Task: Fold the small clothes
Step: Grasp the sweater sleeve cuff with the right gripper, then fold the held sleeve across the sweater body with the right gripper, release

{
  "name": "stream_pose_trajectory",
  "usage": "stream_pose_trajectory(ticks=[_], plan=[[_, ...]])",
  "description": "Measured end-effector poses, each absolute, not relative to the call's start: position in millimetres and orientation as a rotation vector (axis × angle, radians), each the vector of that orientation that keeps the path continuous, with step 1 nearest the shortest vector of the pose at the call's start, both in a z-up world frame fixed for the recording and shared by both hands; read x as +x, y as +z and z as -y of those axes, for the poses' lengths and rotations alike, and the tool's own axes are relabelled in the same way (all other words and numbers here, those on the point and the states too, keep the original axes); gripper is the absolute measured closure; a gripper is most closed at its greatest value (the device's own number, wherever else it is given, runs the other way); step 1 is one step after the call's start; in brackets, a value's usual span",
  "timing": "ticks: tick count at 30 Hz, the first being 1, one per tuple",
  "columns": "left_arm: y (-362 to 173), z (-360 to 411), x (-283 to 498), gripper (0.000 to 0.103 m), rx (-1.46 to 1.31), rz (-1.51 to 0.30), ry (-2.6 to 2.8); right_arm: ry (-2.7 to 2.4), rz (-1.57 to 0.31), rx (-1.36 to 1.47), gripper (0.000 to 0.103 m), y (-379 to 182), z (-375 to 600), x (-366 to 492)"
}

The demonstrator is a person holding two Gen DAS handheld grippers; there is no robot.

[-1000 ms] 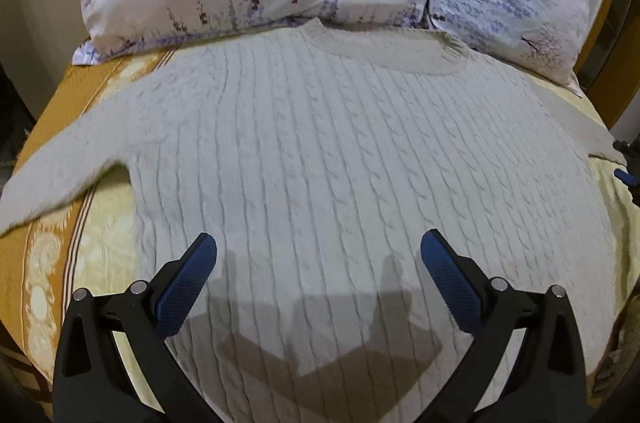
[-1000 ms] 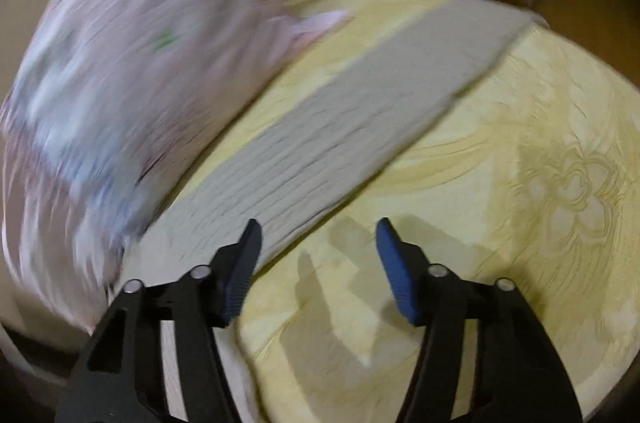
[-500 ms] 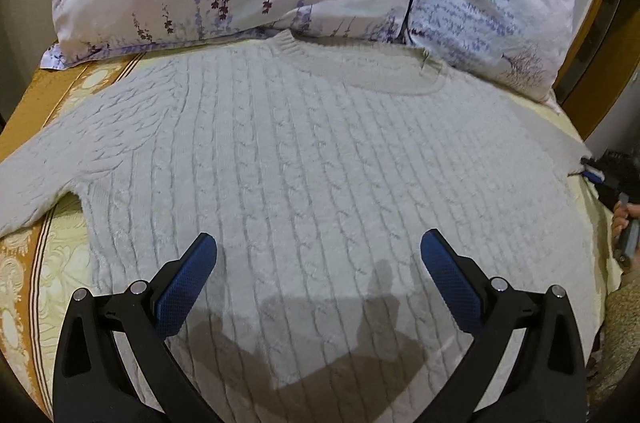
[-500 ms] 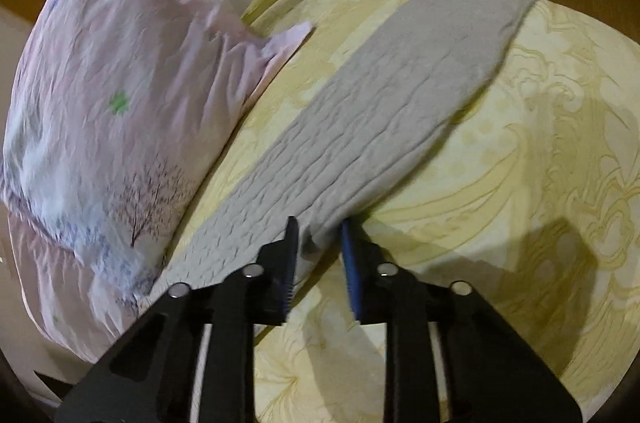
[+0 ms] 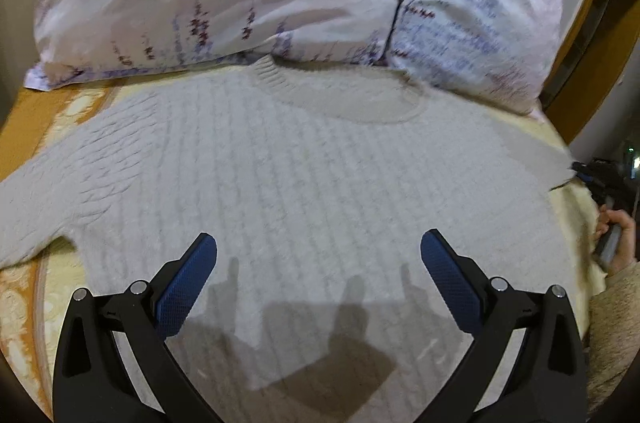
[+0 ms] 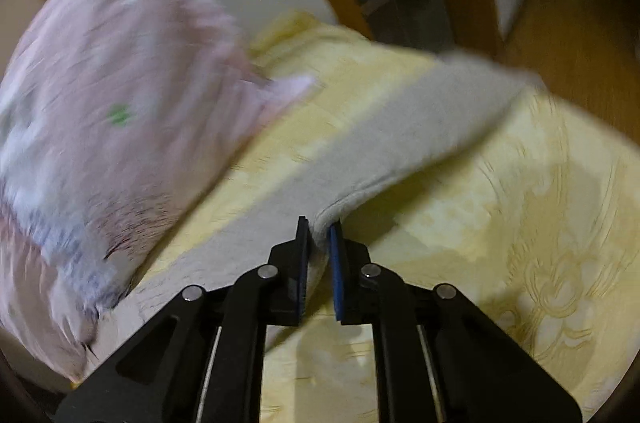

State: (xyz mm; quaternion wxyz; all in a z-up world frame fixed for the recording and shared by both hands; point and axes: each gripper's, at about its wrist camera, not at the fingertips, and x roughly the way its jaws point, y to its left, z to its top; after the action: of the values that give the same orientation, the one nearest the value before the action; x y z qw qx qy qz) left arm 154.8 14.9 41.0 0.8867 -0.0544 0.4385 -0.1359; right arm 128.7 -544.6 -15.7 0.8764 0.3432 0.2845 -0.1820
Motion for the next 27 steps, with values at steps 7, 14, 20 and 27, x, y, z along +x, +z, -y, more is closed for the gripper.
stream_pose_trajectory(ticks=[7, 14, 20, 27], plan=[[41.0, -12.7, 165.0, 0.001, -0.266, -0.901, -0.395, -0.036, -0.560, 0.520, 0.094, 34.3, 432.8, 149.4], [39.5, -3.3, 167.2, 0.001, -0.272, -0.890, -0.422, 0.264, -0.792, 0.386, 0.094, -8.8, 310.7, 178.3], [34.8, 0.0, 169.2, 0.001, -0.269, -0.899, -0.428, 0.270, -0.855, 0.551, 0.063, -34.3, 326.1, 185.9], [28.4, -5.6, 174.4, 0.001, -0.326, -0.926, -0.438, 0.151, -0.777, 0.785, 0.050, -33.0, 381.5, 174.5]])
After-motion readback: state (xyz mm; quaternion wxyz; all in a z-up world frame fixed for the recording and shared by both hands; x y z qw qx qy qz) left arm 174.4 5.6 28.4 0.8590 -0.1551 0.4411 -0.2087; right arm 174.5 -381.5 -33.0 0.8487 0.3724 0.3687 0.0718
